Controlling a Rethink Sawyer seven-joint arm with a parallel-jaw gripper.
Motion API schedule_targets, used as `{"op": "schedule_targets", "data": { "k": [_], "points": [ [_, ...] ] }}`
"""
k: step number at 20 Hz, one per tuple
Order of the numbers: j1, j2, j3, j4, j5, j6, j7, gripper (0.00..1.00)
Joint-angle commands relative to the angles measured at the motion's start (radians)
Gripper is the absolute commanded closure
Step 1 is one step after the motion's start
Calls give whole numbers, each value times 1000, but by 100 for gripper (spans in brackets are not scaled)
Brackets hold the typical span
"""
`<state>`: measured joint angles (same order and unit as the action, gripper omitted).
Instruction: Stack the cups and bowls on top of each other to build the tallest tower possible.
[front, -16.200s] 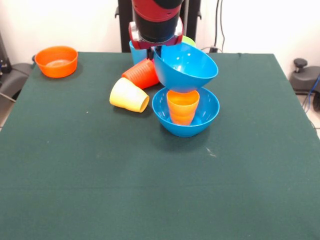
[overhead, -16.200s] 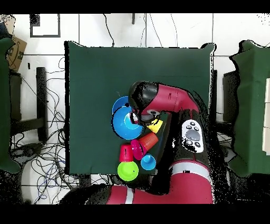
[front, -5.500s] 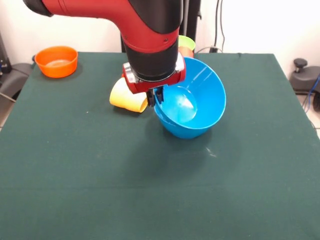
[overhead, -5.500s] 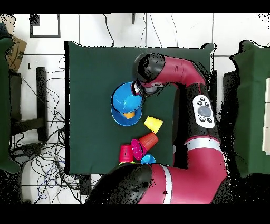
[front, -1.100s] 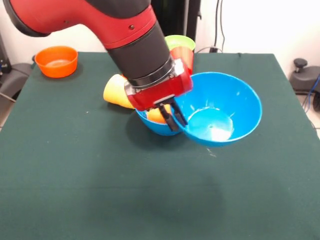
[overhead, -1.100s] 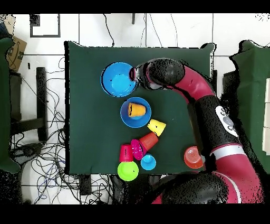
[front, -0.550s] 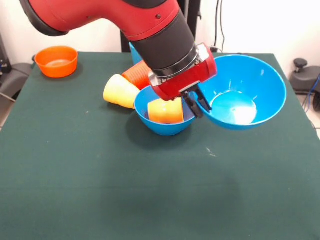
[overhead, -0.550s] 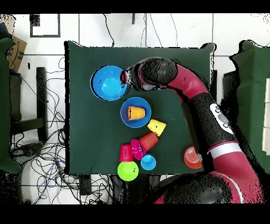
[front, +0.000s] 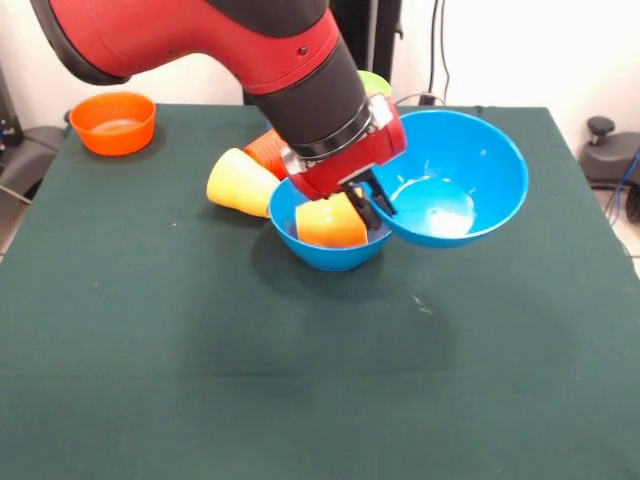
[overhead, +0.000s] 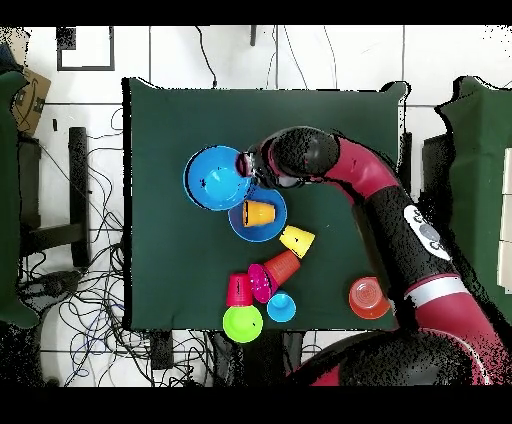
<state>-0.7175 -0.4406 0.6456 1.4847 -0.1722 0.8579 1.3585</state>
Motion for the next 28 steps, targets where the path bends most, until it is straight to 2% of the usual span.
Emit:
{"op": "schedule_targets", "data": {
  "k": [1, 7, 19, 28],
  "points": [
    [-3, 46, 22, 28, -113, 44, -213, 100],
    [-40, 51, 38, 21, -157, 66, -238, 100],
    [-82, 33, 87, 47, -175, 87, -217, 100],
    [-79, 35, 73, 47, -206, 100, -207, 100]
  ]
}}
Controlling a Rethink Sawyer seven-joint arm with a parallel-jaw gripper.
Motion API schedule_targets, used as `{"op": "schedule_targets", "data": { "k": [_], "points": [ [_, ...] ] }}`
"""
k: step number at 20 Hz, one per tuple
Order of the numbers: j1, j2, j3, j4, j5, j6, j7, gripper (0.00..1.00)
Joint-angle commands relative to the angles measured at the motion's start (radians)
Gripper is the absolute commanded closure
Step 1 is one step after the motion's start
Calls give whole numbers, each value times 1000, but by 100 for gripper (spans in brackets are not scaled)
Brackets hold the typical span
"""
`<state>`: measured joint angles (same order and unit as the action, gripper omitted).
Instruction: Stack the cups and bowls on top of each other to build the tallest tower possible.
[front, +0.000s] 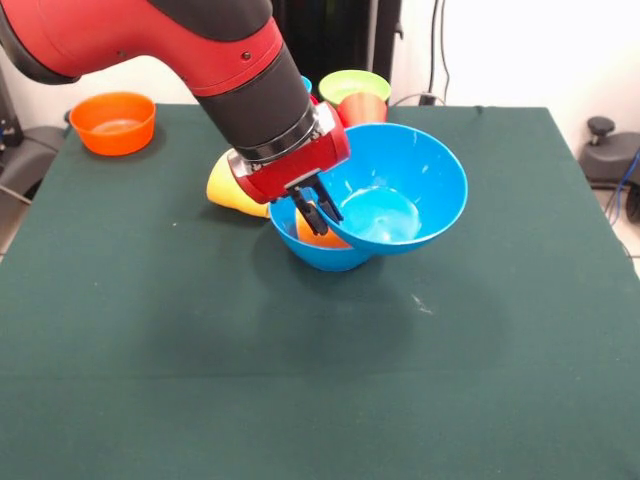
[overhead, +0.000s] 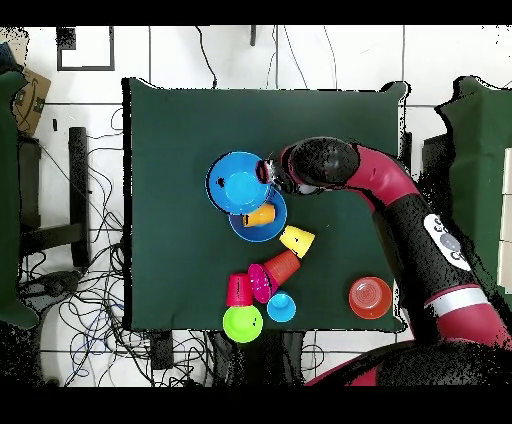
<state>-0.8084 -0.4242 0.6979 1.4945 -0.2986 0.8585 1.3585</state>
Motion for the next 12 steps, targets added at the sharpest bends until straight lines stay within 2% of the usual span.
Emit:
{"op": "schedule_targets", "data": {
  "k": [1, 12],
  "points": [
    [11, 21, 19, 37, -84, 98, -209, 100],
    [-2, 20, 16, 34, -109, 160, -230, 100]
  ]
}}
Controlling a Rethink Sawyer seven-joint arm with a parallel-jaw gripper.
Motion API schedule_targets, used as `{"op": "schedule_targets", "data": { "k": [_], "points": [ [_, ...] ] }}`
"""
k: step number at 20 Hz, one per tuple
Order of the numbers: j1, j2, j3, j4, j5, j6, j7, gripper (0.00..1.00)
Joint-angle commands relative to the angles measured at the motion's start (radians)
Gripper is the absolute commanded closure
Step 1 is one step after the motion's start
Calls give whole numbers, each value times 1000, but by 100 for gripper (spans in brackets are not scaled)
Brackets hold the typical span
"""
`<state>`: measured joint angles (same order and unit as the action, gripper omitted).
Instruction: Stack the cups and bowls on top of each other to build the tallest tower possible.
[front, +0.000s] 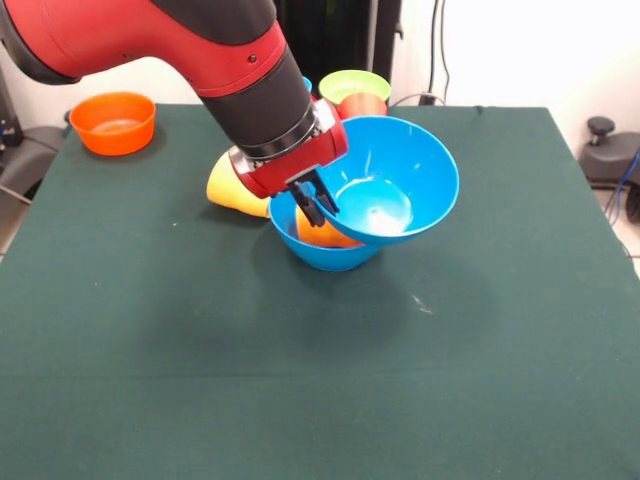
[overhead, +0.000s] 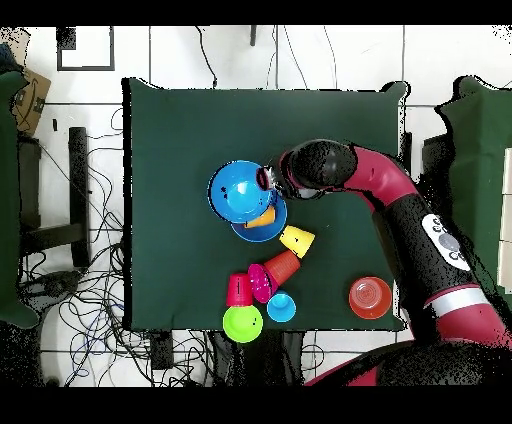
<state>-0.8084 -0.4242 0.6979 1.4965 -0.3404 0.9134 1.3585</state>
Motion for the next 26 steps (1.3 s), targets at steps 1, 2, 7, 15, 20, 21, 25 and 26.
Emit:
{"op": "schedule_targets", "data": {
  "k": [1, 2, 7, 15, 20, 21, 25, 26],
  "points": [
    [-5, 18, 18, 34, -69, 108, -232, 100],
    [-8, 18, 19, 34, -72, 111, -234, 100],
    [-16, 10, 28, 37, -77, 123, -236, 100],
    [-1, 11, 15, 17, -120, 81, -232, 100],
    [-3, 8, 13, 7, -130, 111, -239, 100],
    [-6, 8, 14, 6, -132, 114, -242, 100],
    [-10, 19, 10, -8, -143, 129, -254, 100],
    [-11, 23, 8, -12, -147, 133, -258, 100]
  ]
}}
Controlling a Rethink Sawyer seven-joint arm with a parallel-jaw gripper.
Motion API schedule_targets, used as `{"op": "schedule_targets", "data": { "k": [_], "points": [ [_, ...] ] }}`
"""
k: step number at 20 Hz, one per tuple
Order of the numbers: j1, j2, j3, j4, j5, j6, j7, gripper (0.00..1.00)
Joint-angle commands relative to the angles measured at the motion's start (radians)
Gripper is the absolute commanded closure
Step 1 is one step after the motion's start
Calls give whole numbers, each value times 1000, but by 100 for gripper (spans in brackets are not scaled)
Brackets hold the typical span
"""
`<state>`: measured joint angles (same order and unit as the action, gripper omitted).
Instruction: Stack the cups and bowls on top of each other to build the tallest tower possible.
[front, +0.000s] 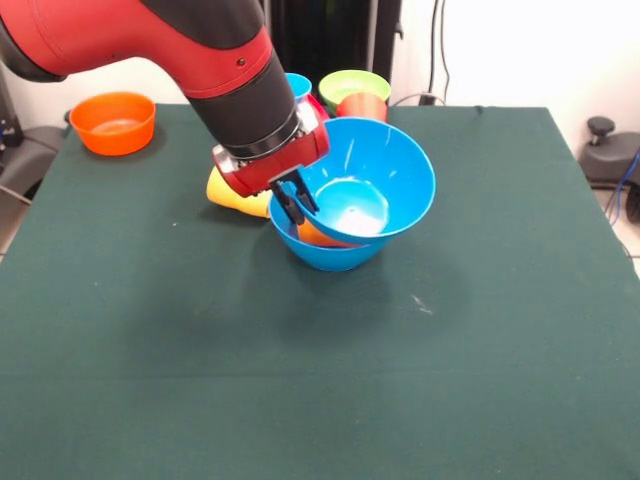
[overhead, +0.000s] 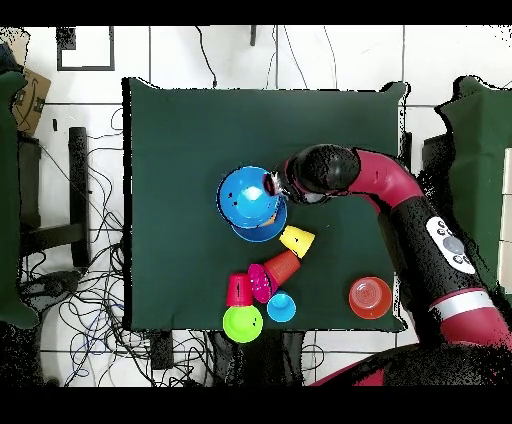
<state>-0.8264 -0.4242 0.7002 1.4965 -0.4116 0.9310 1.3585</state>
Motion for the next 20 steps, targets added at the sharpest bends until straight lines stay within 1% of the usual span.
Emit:
{"op": "schedule_targets", "data": {
  "k": [1, 7, 16, 20],
  "points": [
    [5, 26, 4, -15, -78, 122, -261, 100],
    [7, 31, -7, -29, -104, 148, -269, 100],
    [16, 52, -11, -48, -146, 147, -254, 100],
    [15, 50, -13, -50, -152, 156, -262, 100]
  ]
}}
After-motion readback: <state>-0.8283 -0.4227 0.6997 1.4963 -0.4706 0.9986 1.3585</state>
